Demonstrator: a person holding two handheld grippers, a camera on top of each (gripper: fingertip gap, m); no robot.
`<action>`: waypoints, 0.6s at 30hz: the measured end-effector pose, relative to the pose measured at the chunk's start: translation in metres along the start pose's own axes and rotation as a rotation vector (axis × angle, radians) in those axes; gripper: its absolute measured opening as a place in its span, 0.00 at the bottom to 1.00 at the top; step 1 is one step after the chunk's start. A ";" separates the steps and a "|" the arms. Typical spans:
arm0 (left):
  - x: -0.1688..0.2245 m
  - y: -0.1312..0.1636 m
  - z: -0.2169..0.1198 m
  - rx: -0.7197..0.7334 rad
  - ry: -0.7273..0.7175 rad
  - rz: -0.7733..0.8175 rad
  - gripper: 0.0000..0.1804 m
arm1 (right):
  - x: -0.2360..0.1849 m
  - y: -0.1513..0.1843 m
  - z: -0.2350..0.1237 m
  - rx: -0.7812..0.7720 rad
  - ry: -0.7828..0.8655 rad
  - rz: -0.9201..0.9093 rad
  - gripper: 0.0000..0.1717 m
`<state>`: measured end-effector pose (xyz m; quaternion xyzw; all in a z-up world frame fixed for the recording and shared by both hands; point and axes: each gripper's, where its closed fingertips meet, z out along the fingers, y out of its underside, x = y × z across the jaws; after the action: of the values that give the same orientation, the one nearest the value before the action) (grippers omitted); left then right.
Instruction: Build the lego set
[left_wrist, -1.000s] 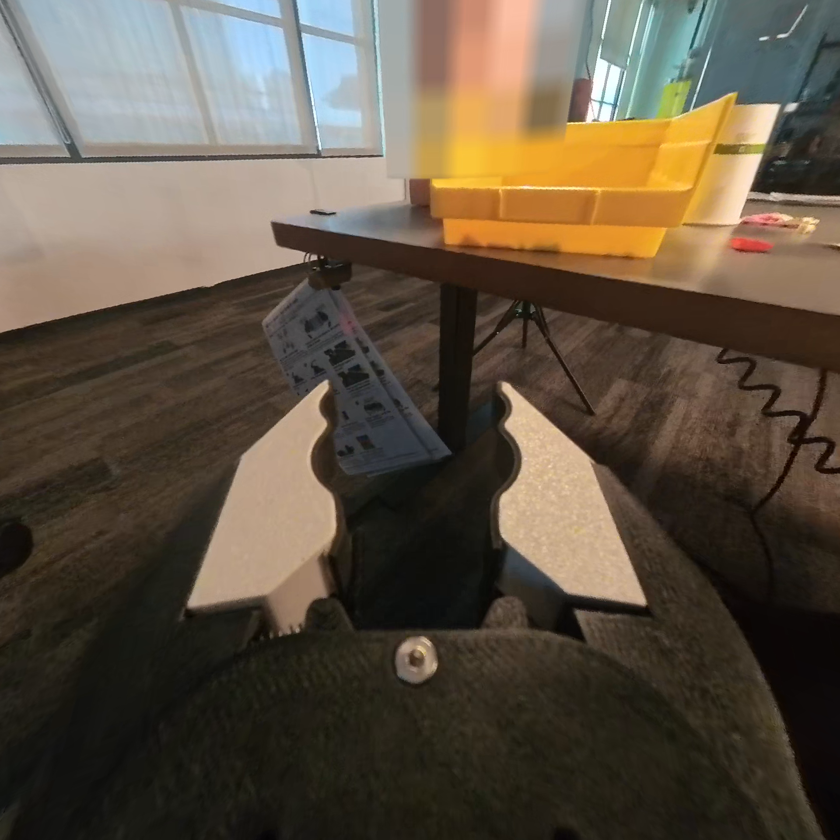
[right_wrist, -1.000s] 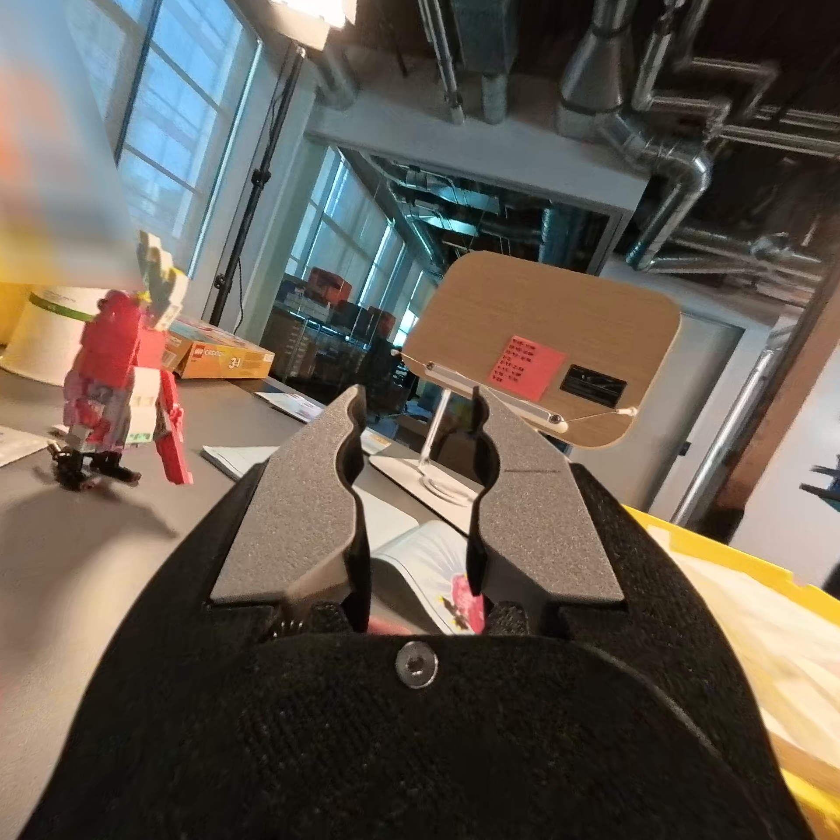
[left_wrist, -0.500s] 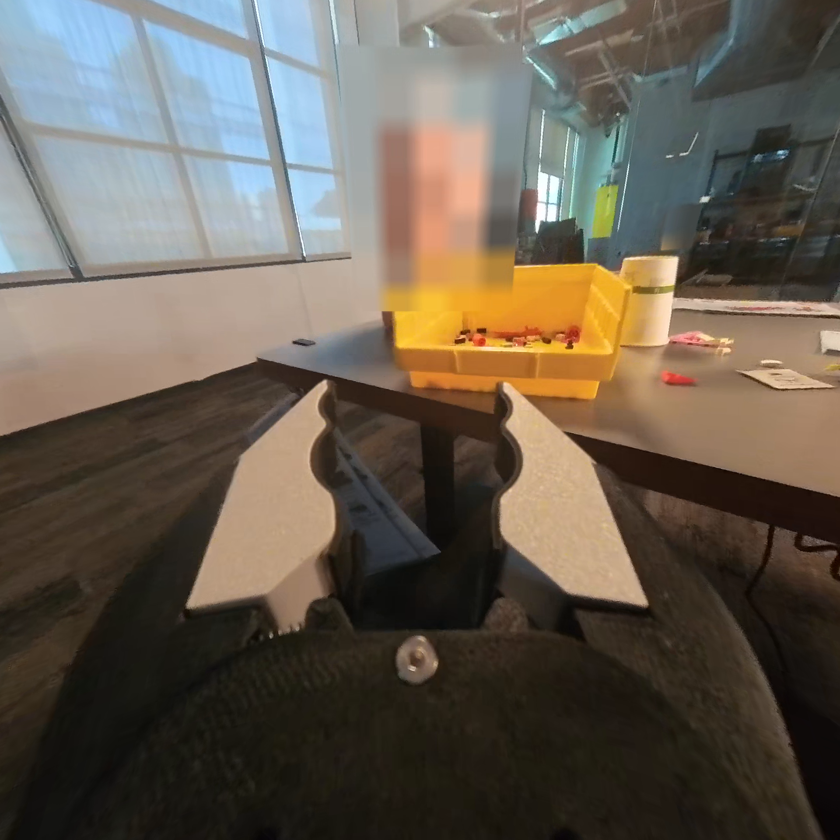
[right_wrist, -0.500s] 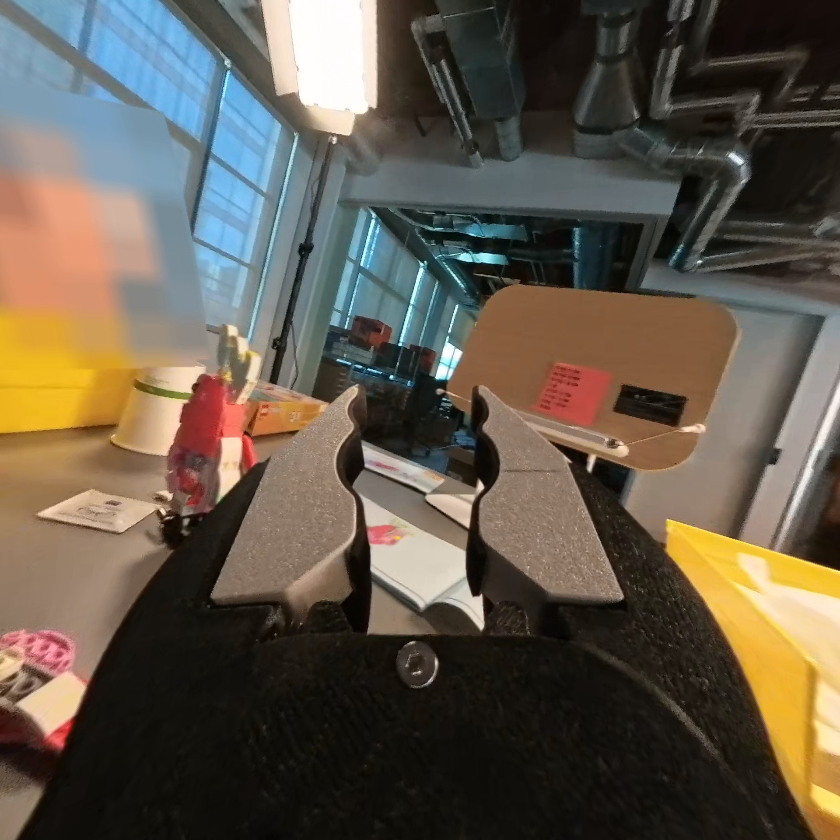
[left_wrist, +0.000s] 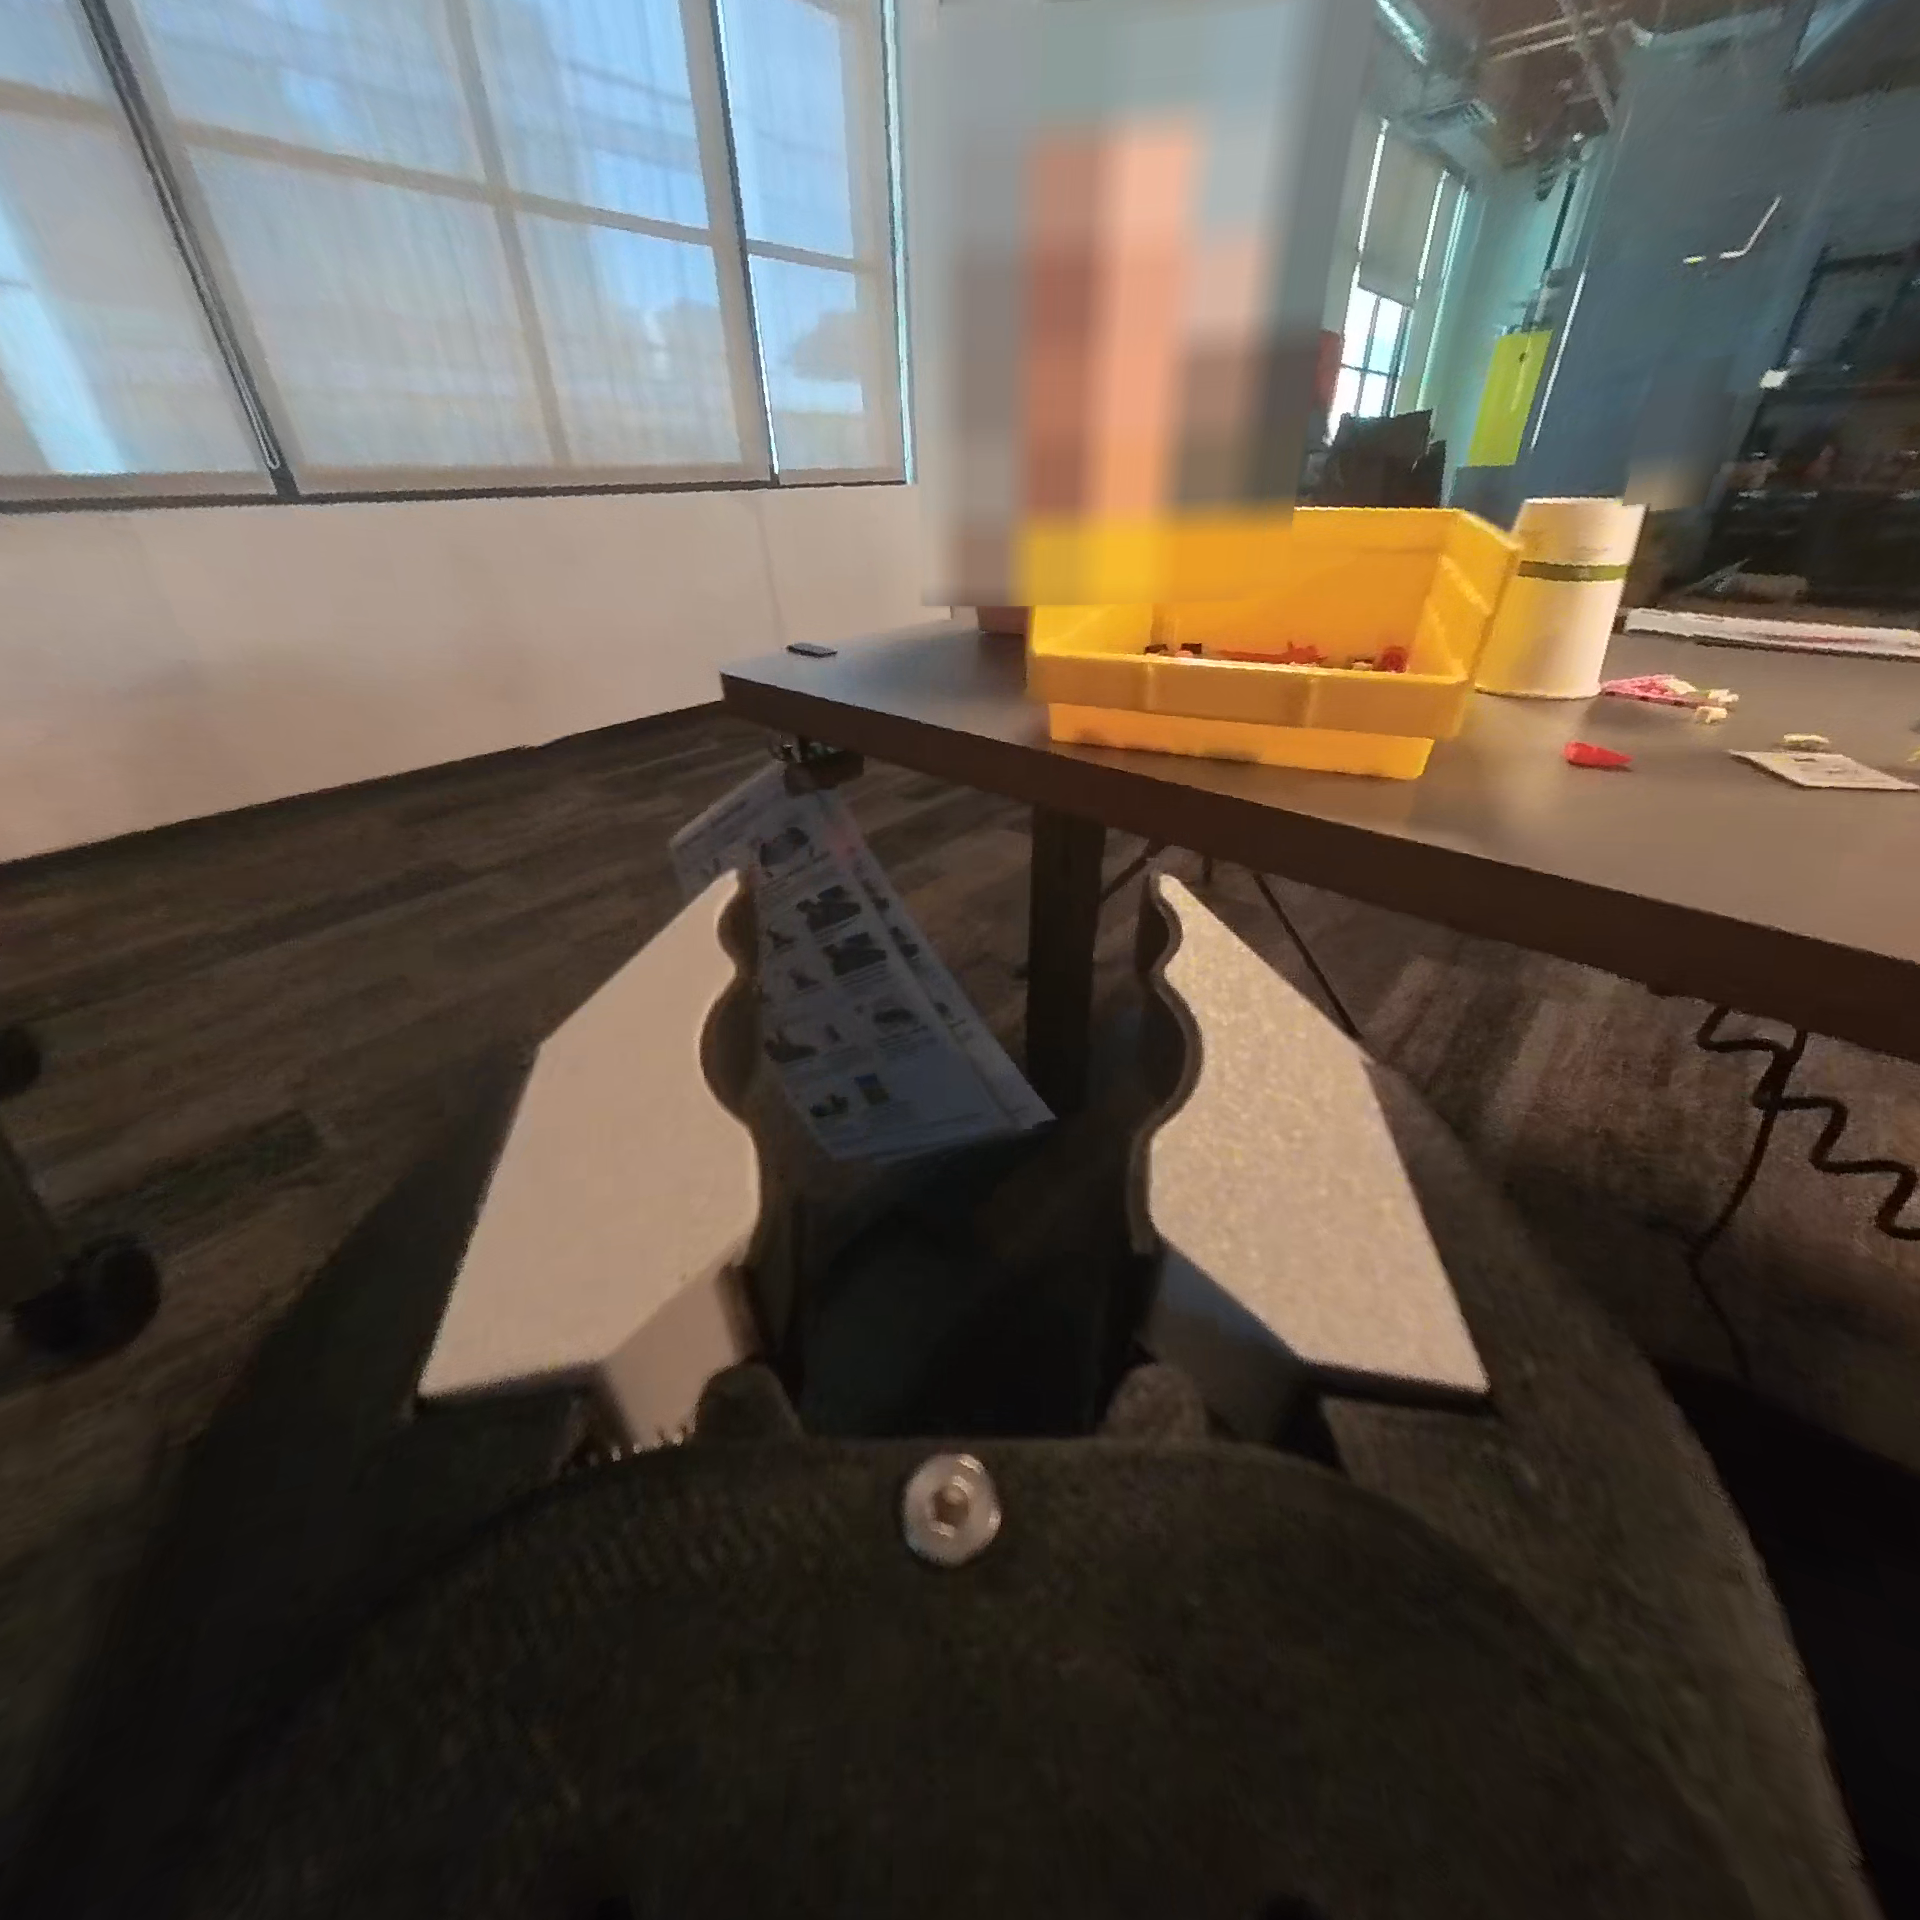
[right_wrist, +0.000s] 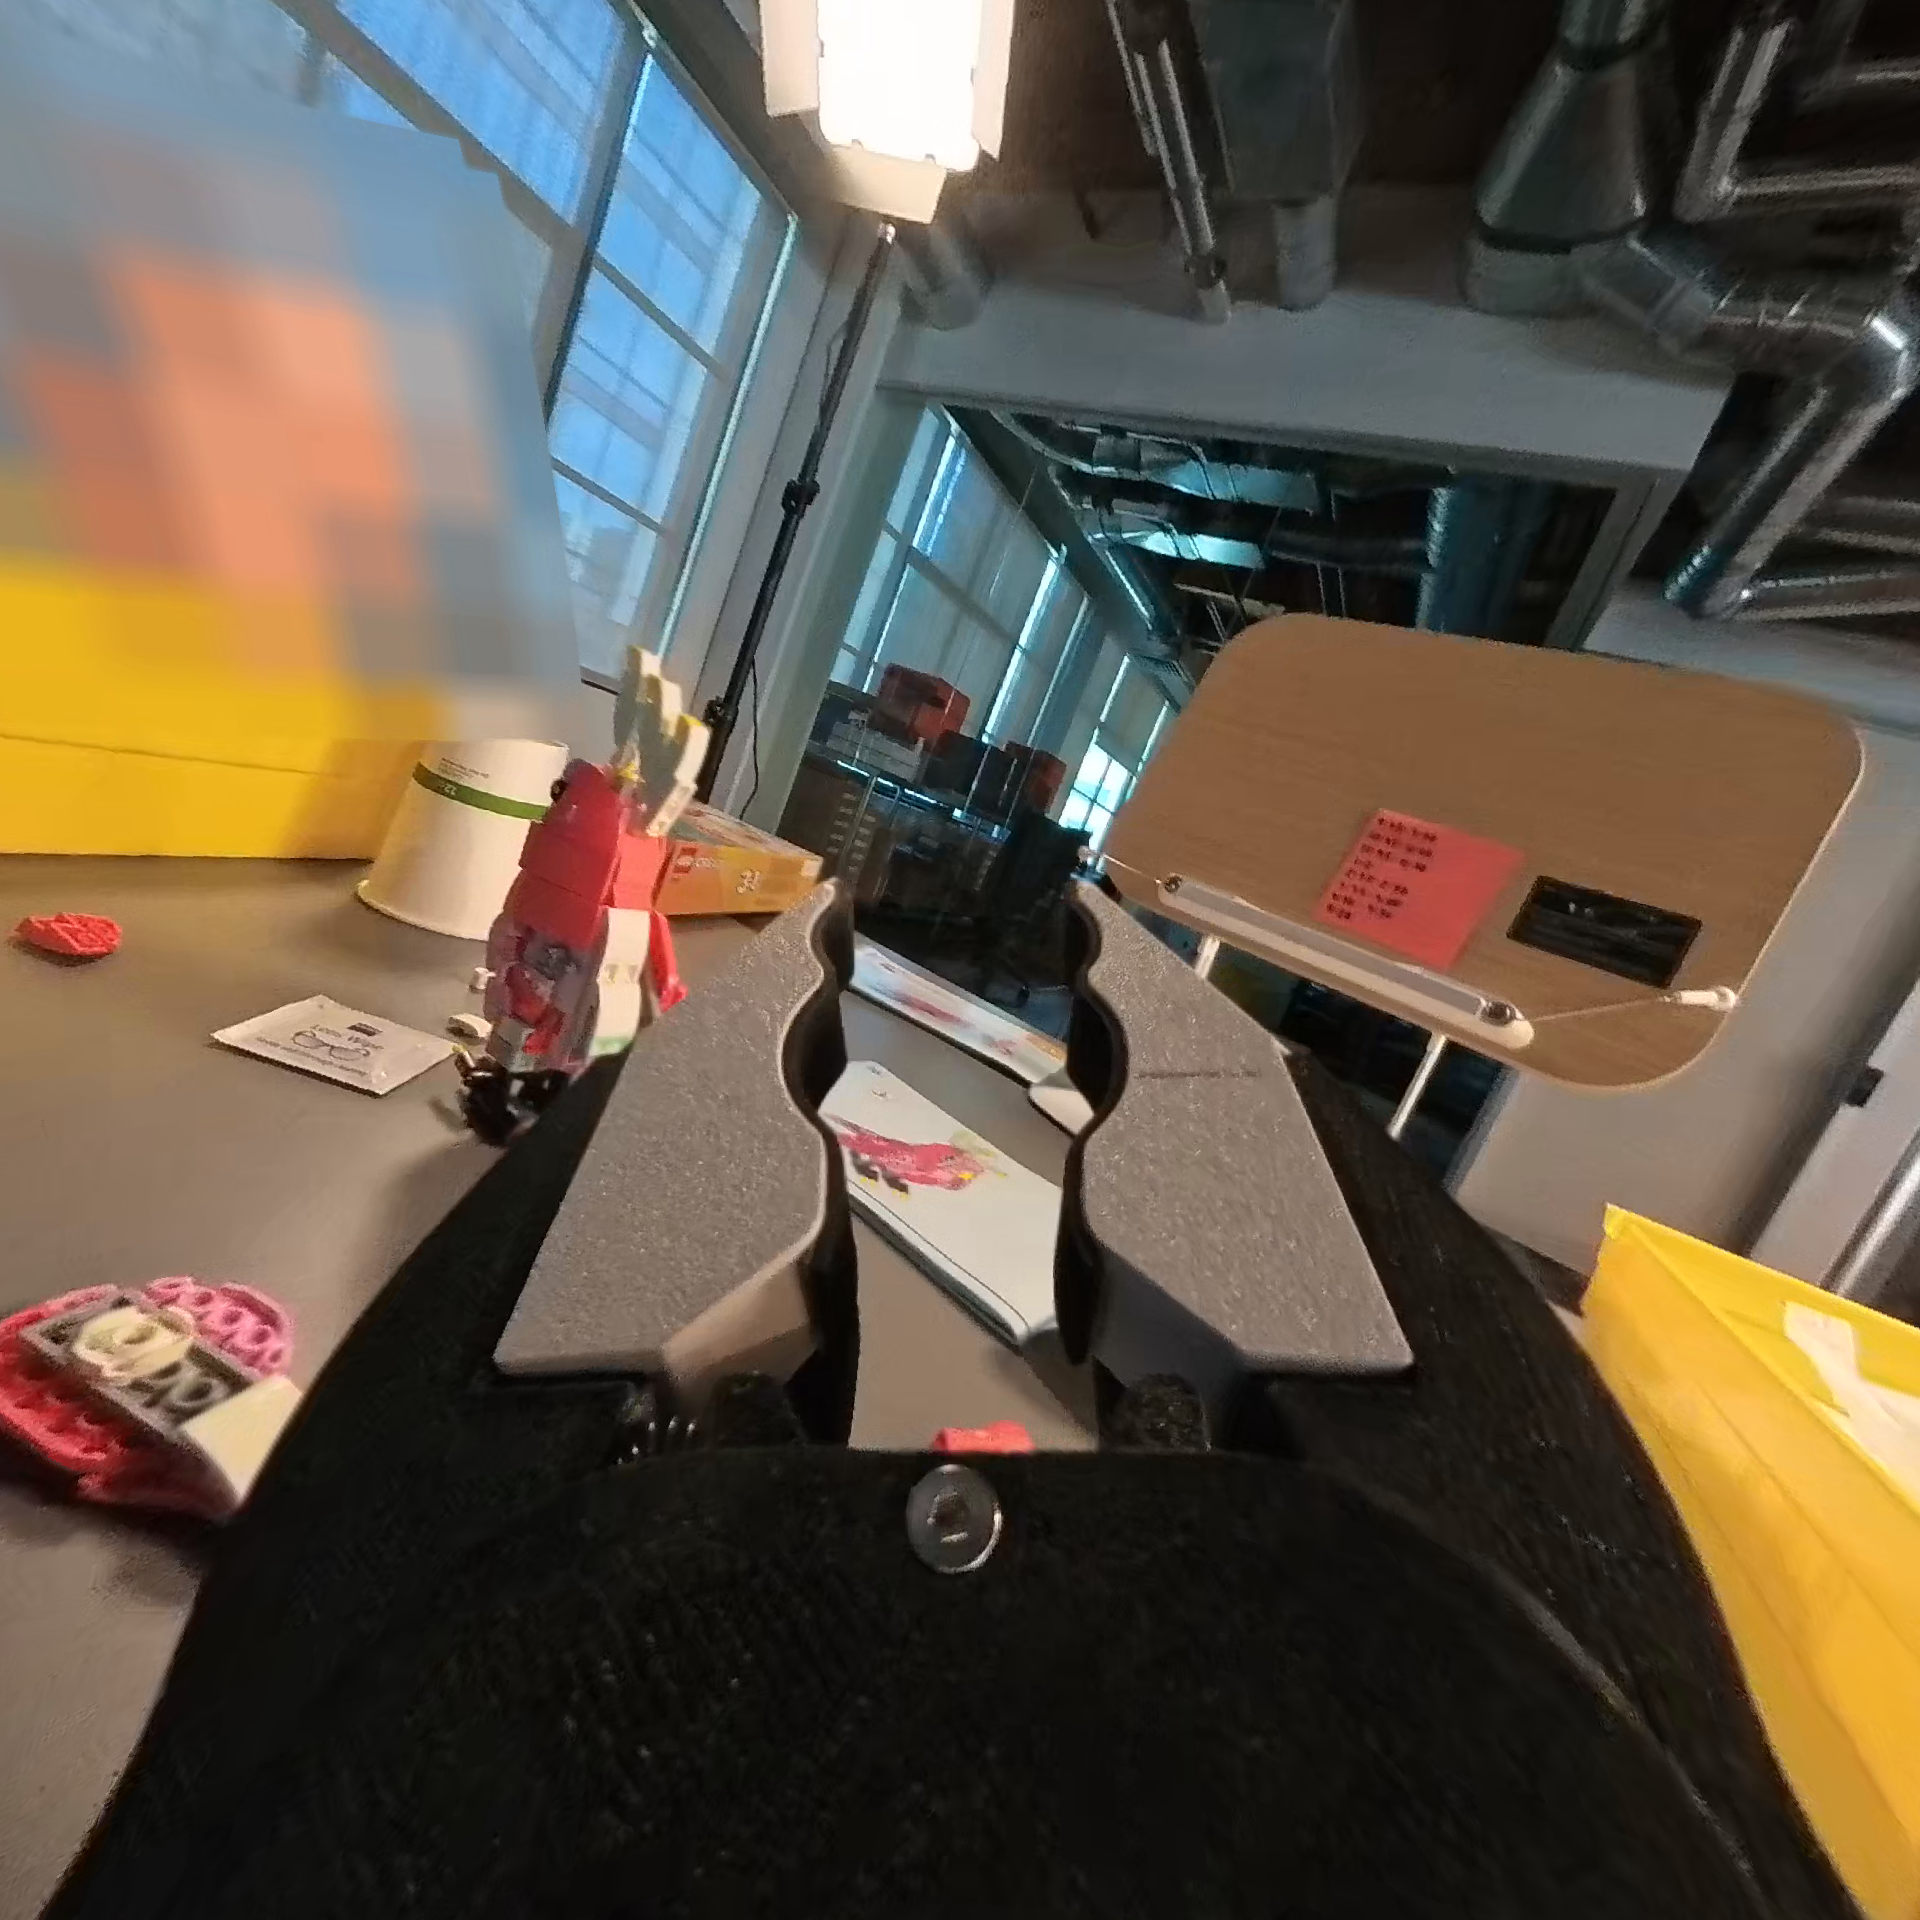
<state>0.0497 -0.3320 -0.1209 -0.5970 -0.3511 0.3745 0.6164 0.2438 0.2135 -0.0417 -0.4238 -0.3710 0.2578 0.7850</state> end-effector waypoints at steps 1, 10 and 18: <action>-0.002 0.001 0.001 -0.001 -0.005 -0.020 0.40 | 0.002 0.003 0.000 -0.010 0.007 -0.003 0.21; 0.031 0.000 0.070 0.132 -0.005 0.127 0.24 | 0.015 0.028 0.003 -0.136 0.083 -0.194 0.00; 0.071 -0.042 0.167 0.143 0.019 0.198 0.16 | 0.048 0.084 0.020 -0.404 0.176 -0.527 0.00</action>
<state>-0.0615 -0.1909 -0.0734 -0.5869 -0.2572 0.4518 0.6207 0.2487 0.2996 -0.0888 -0.4807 -0.4420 -0.0703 0.7541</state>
